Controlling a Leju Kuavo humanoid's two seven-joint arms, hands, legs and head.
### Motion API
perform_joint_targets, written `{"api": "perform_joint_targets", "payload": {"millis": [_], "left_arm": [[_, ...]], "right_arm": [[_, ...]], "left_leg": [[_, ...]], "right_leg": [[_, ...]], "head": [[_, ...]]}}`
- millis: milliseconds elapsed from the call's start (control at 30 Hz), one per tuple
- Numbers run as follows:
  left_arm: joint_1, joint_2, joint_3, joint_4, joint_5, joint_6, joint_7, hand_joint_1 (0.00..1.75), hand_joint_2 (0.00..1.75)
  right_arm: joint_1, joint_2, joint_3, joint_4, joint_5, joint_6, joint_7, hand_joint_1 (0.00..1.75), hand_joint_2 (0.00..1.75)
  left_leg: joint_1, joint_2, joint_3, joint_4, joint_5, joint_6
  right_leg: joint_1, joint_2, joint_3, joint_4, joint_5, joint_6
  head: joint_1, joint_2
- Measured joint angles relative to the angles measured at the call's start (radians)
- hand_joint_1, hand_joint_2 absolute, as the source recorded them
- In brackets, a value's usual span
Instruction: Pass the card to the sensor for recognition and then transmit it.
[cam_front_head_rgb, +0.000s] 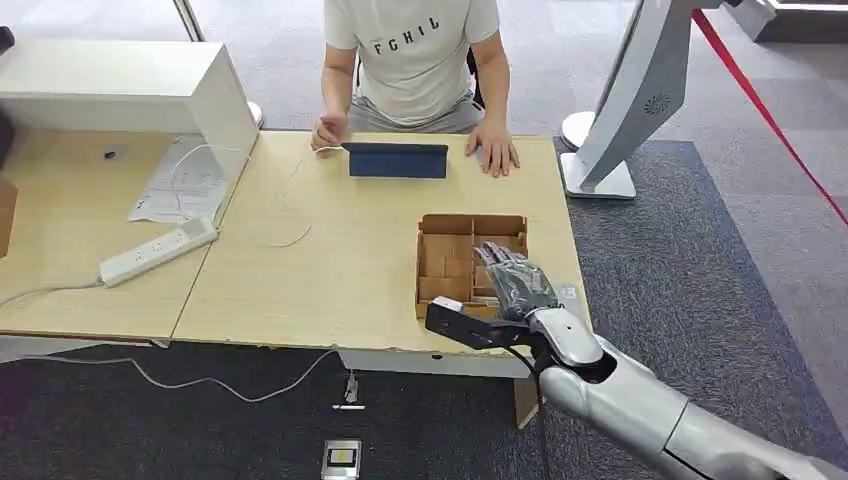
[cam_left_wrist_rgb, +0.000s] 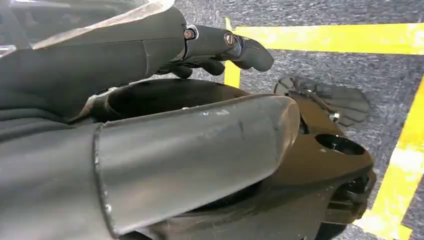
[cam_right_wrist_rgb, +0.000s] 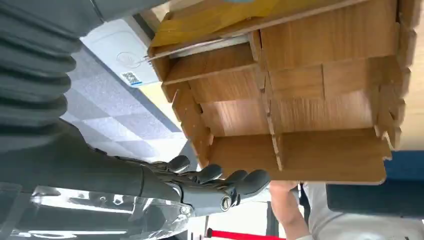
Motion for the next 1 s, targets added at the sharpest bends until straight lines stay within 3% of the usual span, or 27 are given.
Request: {"api": "perform_joint_targets", "payload": {"millis": [267, 433, 700, 1000], "left_arm": [[0.002, 0.000, 0.010, 0.000, -0.002, 0.000, 0.019, 0.00, 0.00], [0.002, 0.000, 0.011, 0.000, -0.002, 0.013, 0.024, 0.00, 0.00], [0.003, 0.000, 0.014, -0.008, -0.001, 0.074, 0.034, 0.00, 0.00], [0.005, 0.000, 0.018, -0.014, -0.001, 0.107, 0.021, 0.00, 0.00]], "right_arm": [[-0.001, -0.072, -0.004, -0.183, -0.005, 0.011, 0.021, 0.00, 0.00], [0.013, -0.107, -0.008, -0.266, 0.014, -0.037, 0.030, 0.00, 0.00], [0.139, -0.142, -0.052, -0.352, 0.083, -0.161, 0.084, 0.00, 0.00], [0.248, -0.155, -0.105, -0.372, 0.114, -0.176, 0.097, 0.00, 0.00]], "left_leg": [[0.000, 0.000, 0.000, 0.000, 0.000, 0.000], [0.000, 0.000, 0.001, 0.000, 0.000, 0.000], [0.000, 0.000, 0.000, 0.000, 0.000, 0.000], [0.000, 0.000, 0.001, 0.000, 0.000, 0.000]], "right_leg": [[0.000, 0.000, 0.000, 0.000, 0.000, 0.000], [0.000, 0.000, 0.000, 0.000, 0.000, 0.000], [0.000, 0.000, 0.000, 0.000, 0.000, 0.000], [0.000, 0.000, 0.001, 0.000, 0.000, -0.001]], "head": [[0.000, 0.000], [0.000, 0.000], [0.000, 0.000], [0.000, 0.000]]}}
